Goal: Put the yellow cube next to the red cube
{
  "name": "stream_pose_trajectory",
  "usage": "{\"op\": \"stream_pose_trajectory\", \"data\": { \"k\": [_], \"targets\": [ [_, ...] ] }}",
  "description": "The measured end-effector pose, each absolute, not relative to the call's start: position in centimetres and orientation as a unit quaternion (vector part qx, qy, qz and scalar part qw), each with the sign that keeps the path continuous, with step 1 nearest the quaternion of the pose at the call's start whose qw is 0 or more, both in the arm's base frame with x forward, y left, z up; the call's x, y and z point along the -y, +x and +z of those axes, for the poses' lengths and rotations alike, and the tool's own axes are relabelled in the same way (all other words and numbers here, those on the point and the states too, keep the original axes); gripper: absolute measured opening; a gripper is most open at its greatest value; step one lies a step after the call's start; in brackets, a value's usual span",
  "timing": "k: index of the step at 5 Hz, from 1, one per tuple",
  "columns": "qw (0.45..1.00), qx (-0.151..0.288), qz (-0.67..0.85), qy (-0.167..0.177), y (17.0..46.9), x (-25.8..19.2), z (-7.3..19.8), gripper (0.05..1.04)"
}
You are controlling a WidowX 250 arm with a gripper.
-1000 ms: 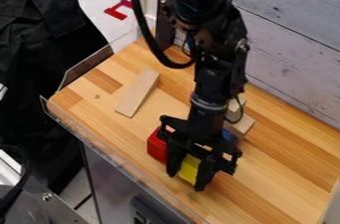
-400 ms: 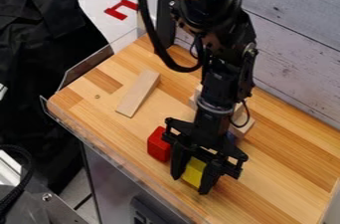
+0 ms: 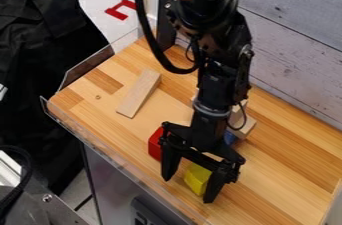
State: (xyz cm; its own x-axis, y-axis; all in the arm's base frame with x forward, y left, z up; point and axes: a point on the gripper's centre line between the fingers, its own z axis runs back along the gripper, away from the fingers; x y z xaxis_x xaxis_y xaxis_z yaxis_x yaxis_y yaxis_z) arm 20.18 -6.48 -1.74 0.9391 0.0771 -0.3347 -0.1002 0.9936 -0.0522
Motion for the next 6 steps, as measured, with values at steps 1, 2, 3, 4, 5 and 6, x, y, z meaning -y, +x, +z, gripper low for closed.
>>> {"op": "stream_pose_trajectory", "data": {
  "k": [1, 2, 3, 4, 5, 6],
  "targets": [
    [0.991, -0.118, 0.050, -0.047, 20.6, 6.2, 2.0, 1.003],
    [0.996, -0.058, 0.048, -0.051, 20.9, 5.6, 6.8, 0.999],
    [0.997, -0.003, 0.050, -0.056, 21.3, 4.8, 12.2, 0.999],
    [0.997, 0.011, 0.051, -0.063, 21.8, 4.0, 13.8, 0.999],
    [0.998, -0.013, 0.034, -0.054, 23.3, 3.4, 12.7, 0.999],
    [0.999, -0.023, 0.025, -0.032, 25.0, 2.7, 12.0, 0.999]
  ]
}}
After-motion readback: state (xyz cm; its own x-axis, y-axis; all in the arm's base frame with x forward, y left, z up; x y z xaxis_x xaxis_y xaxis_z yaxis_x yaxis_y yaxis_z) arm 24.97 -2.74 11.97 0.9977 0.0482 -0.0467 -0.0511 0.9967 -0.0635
